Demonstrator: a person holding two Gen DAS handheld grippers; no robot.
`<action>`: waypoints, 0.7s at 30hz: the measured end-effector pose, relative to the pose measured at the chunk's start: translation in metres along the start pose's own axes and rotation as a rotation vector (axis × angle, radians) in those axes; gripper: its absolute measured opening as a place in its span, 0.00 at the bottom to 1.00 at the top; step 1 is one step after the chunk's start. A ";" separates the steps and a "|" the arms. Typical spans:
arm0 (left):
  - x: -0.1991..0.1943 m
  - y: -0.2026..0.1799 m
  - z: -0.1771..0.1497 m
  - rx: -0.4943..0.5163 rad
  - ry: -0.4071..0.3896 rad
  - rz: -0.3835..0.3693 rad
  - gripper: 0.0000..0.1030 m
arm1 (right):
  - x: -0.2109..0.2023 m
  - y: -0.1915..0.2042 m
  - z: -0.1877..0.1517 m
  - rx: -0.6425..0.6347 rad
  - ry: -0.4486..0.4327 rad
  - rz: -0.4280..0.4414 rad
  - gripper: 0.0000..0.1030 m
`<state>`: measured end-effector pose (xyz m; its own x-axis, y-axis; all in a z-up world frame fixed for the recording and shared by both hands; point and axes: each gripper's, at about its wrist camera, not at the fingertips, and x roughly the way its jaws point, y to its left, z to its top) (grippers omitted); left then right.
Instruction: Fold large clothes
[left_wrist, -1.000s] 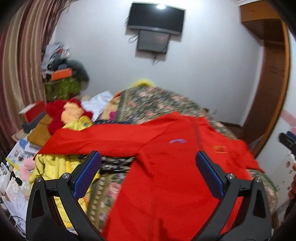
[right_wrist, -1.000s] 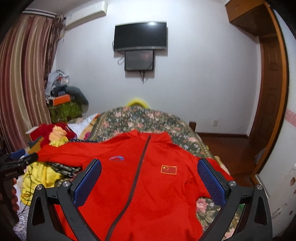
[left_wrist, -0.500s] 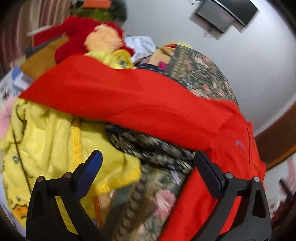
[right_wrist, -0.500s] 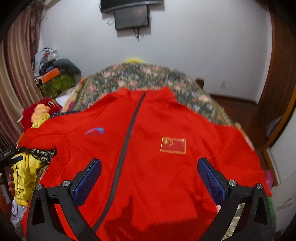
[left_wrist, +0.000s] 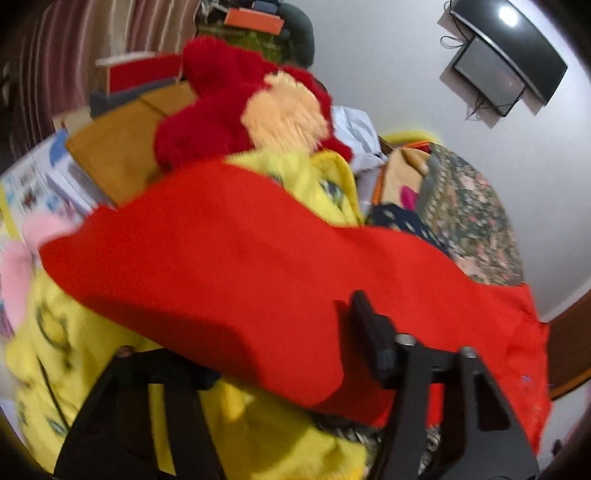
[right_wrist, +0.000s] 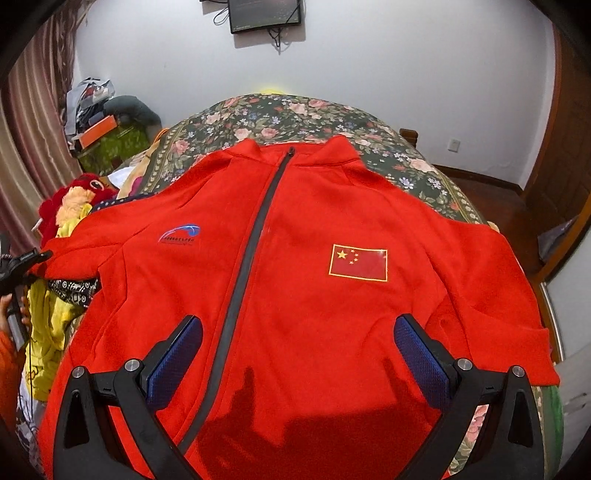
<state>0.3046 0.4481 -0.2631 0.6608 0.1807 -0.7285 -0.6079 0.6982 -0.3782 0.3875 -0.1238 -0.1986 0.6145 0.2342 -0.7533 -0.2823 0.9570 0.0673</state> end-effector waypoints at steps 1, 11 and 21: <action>0.002 -0.004 0.007 0.023 -0.011 0.045 0.39 | -0.001 0.000 0.000 0.003 0.000 -0.001 1.00; -0.040 -0.093 0.047 0.317 -0.200 0.269 0.05 | -0.018 -0.013 0.011 0.009 -0.007 0.020 1.00; -0.103 -0.283 0.041 0.623 -0.370 0.068 0.03 | -0.036 -0.044 0.010 0.060 -0.003 0.097 1.00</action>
<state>0.4263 0.2599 -0.0573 0.8033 0.3830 -0.4561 -0.3619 0.9221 0.1370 0.3853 -0.1723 -0.1682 0.5887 0.3265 -0.7395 -0.2958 0.9383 0.1789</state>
